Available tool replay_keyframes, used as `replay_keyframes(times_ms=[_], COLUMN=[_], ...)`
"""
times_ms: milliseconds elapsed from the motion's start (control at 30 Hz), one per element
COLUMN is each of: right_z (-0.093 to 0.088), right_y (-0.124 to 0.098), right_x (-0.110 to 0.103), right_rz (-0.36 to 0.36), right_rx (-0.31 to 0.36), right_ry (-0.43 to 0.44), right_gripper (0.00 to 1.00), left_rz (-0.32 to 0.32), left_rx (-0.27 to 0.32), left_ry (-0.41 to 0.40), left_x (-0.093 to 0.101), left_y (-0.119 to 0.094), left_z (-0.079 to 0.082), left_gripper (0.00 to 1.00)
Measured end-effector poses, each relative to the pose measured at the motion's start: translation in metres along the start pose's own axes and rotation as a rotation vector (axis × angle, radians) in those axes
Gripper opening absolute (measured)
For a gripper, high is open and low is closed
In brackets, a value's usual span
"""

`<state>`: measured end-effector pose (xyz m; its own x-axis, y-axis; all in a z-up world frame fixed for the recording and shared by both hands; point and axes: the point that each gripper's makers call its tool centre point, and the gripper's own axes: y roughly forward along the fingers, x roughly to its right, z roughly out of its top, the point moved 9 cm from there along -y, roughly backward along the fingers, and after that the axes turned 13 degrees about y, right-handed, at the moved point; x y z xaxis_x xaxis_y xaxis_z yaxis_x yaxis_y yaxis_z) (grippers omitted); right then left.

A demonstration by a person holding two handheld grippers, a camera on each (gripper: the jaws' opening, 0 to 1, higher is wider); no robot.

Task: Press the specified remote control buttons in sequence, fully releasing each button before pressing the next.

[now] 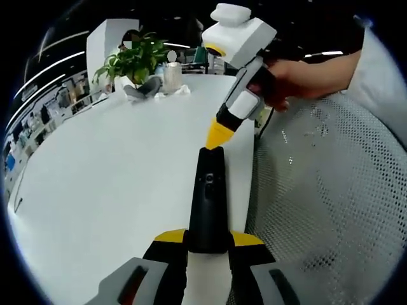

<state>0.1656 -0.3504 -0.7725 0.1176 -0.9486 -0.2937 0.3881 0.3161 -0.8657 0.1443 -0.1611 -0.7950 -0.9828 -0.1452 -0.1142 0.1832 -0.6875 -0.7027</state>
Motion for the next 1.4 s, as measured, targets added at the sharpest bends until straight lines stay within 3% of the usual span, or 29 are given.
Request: replay_keyframes(times_ms=[200,533,767,1400], right_z=[0.0014,-0.0008,-0.0009,0.0001], right_y=[0.0,-0.001,-0.0022,-0.0027], right_x=[0.0061,0.0029,0.0102,0.0014], right_rz=[0.029,0.014,0.068,0.118], right_rx=[-0.006,0.004,0.015,-0.01], right_ry=[0.06,0.041,0.167,0.155], right_gripper=[0.0,0.0,0.0,0.0], left_rz=[0.002,-0.004,0.0,0.004], left_rx=[-0.002,-0.003,-0.006,0.002], left_ry=[0.007,0.007,0.013,0.004], left_x=[0.0007,0.0008,0.0015,0.0012], left_y=[-0.0003,-0.0007,-0.0006,0.0019], left_z=[0.0002,0.0004,0.0011,0.0016], left_gripper=[0.24,0.24,0.24,0.24])
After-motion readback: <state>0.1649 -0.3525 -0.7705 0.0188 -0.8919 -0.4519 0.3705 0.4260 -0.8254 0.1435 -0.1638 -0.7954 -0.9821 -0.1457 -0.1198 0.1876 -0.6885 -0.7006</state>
